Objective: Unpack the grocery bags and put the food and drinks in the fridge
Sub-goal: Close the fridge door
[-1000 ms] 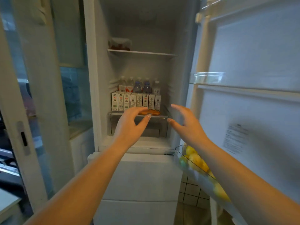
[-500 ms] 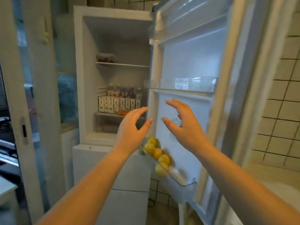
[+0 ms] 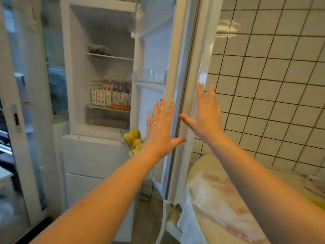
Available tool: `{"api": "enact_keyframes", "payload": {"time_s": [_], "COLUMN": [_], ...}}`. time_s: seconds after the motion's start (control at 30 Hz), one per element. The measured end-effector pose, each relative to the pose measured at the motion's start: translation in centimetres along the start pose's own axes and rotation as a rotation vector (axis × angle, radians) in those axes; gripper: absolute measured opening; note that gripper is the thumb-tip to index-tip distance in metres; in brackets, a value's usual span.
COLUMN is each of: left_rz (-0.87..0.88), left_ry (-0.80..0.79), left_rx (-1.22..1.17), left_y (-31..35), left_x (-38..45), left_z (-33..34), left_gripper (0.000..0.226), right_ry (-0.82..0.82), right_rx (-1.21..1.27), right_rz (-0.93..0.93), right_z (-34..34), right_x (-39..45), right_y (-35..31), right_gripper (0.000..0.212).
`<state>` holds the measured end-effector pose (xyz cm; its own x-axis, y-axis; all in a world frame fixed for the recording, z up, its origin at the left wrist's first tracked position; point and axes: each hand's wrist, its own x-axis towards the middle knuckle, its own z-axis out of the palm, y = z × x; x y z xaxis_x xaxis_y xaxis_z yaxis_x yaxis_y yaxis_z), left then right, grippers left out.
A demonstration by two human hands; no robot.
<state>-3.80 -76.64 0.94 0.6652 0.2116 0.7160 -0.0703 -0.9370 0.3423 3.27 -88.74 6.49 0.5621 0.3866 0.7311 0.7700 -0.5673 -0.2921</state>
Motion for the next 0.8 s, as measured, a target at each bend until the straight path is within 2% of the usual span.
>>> {"api": "enact_keyframes", "payload": {"time_s": [0.1,0.17,0.3,0.6,0.8], "left_rz": [-0.033,-0.035,-0.046,-0.102,-0.162], "left_ry": [-0.064,-0.08,-0.048,0.114,0.25], "left_rx": [0.04,0.003,-0.12,-0.139,-0.101], "left_y": [0.7,0.7,0.8,-2.4,-7.1], "left_x": [-0.1,-0.4,-0.9,-2.9,-4.7], "left_z": [1.4,1.7,1.5,-1.2,-4.6], "left_gripper": [0.117,0.116,0.112,0.108,0.104], "right_ry": [-0.163,-0.192,-0.174,-0.13,-0.094], "right_rx": [0.063,0.131,0.113,-0.009,-0.072], "right_rz": [0.058,0.052,-0.026,-0.276,-0.513], "right_z": [0.6,1.0,1.3,3.0,6.0], "right_x": [-0.1,0.0,0.1,-1.5,-1.4], "right_y": [0.8,0.8,0.7,-4.1,-8.7], "right_gripper": [0.105,0.107,0.103,0.074,0.073]}}
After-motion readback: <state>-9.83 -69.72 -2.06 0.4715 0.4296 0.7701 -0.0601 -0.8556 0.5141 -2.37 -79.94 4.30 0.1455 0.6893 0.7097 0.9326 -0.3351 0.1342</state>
